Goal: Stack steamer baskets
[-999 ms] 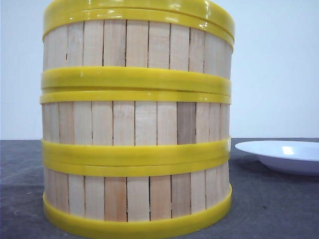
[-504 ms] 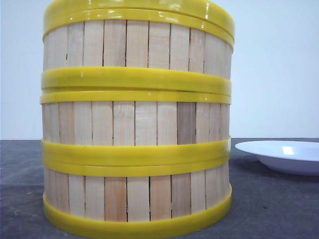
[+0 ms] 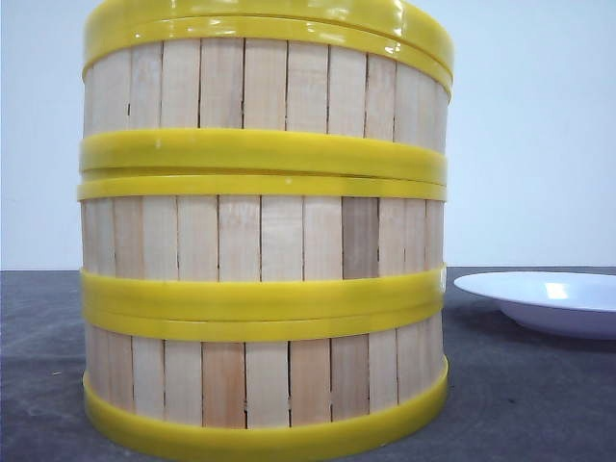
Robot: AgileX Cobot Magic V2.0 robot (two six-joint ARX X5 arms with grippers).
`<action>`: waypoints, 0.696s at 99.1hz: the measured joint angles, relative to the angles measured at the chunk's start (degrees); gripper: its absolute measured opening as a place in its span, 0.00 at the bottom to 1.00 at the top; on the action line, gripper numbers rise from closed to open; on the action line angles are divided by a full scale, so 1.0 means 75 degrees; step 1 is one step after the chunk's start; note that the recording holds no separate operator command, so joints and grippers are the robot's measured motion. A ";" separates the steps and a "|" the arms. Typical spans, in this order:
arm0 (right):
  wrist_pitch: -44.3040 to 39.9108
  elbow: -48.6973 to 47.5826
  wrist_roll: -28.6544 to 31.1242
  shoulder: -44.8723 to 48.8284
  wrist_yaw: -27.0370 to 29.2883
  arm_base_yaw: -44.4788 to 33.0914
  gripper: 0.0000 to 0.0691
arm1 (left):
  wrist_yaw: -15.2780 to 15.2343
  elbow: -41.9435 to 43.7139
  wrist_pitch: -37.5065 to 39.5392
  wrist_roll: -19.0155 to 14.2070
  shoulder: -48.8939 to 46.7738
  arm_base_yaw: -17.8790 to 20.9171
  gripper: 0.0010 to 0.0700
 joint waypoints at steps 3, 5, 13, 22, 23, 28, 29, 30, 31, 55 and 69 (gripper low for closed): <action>0.0003 0.0000 -0.0009 -0.0038 -0.0003 0.0000 0.01 | 0.0000 0.0000 0.0000 0.0000 0.0000 0.0000 0.03; 0.0012 0.0000 -0.0023 -0.0052 -0.0012 0.0000 0.01 | 0.0000 0.0000 0.0000 0.0000 0.0000 0.0000 0.03; 0.0012 0.0000 -0.0041 -0.0055 -0.0015 0.0000 0.01 | 0.0000 0.0000 0.0000 0.0000 0.0000 0.0000 0.03; 0.0009 0.0000 -0.0064 -0.0055 -0.0015 0.0000 0.01 | 0.0000 0.0000 0.0000 0.0000 0.0000 0.0000 0.03; 0.0006 0.0000 -0.0067 -0.0055 -0.0017 0.0000 0.01 | 0.0000 0.0000 0.0000 0.0000 0.0000 0.0000 0.03; 0.0000 0.0000 -0.0085 -0.0055 -0.0017 0.0000 0.01 | 0.0000 0.0000 0.0000 0.0000 0.0000 0.0000 0.03; 0.0000 0.0000 -0.0087 -0.0055 -0.0020 0.0000 0.01 | 0.0000 0.0000 0.0000 0.0000 -0.0003 0.0000 0.03; 0.0000 0.0000 -0.0087 -0.0055 -0.0023 0.0000 0.01 | 0.0000 0.0000 0.0000 0.0000 0.0000 0.0000 0.03; -0.0003 0.0000 -0.0087 -0.0055 -0.0026 0.0000 0.01 | 0.0000 0.0000 0.0000 0.0000 0.0000 0.0000 0.03; 0.0029 0.0000 -0.0087 -0.0055 -0.0044 0.0003 0.01 | 0.0000 0.0000 0.0000 0.0000 0.0000 0.0000 0.03; 0.0079 0.0000 -0.0087 -0.0055 -0.0044 0.0003 0.01 | 0.0000 0.0000 0.0000 0.0000 0.0000 0.0000 0.03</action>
